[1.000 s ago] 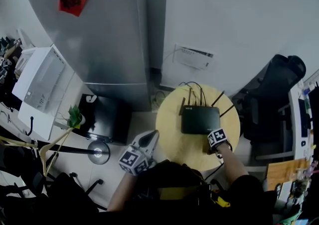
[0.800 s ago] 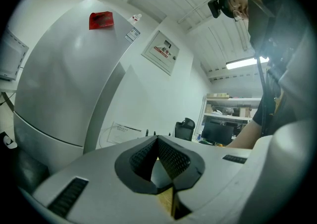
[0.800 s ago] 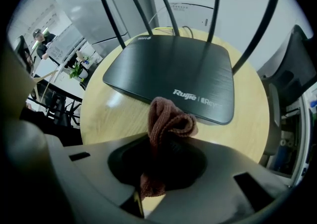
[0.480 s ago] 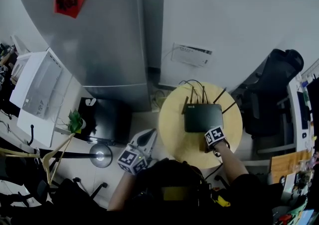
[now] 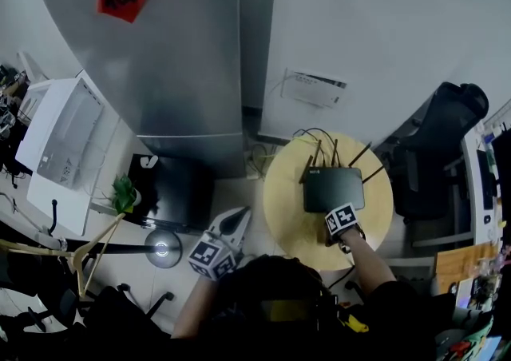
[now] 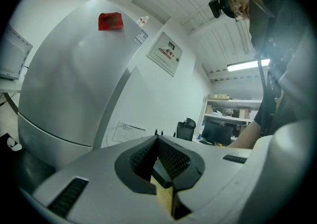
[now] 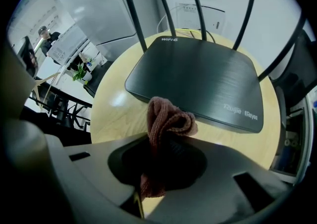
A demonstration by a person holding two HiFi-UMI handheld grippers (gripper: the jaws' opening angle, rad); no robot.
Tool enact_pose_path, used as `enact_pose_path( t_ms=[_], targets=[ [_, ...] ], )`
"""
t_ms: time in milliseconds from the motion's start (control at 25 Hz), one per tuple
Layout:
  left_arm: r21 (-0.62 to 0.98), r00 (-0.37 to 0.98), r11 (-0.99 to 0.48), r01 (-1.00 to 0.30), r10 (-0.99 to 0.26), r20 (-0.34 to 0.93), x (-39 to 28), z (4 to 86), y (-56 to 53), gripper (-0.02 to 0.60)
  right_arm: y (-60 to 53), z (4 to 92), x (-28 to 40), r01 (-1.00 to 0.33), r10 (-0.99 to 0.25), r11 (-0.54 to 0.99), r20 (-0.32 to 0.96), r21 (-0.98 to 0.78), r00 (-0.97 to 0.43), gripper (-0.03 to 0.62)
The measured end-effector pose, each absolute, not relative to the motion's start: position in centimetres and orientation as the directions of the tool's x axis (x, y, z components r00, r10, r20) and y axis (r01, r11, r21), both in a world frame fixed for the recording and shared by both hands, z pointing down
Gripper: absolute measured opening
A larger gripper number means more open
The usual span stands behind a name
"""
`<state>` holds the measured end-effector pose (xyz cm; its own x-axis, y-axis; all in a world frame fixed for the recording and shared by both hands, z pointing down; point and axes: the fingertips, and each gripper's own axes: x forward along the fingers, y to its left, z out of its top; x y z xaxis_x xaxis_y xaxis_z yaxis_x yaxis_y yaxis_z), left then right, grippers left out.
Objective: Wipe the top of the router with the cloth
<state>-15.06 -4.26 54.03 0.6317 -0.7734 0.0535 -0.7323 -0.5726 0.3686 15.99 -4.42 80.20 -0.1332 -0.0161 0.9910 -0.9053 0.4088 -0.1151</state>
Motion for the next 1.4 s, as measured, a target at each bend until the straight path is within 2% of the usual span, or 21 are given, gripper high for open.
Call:
enact_pose_path(
  t_ms=[760, 1400],
  targets=[
    [0.355, 0.597, -0.541, -0.763, -0.8, 0.062, -18.1, 54.4, -1.8, 0.0, -4.4, 80.2, 9.9, -0.859, -0.017, 0.496, 0.987, -0.131, -0.16, 0.064],
    [0.367, 0.456, -0.413, -0.834, -0.889, 0.037, -21.7, 53.8, 0.4, 0.0, -5.1, 81.0, 9.2, -0.821, 0.054, 0.558, 0.993, -0.119, -0.106, 0.064]
  ],
)
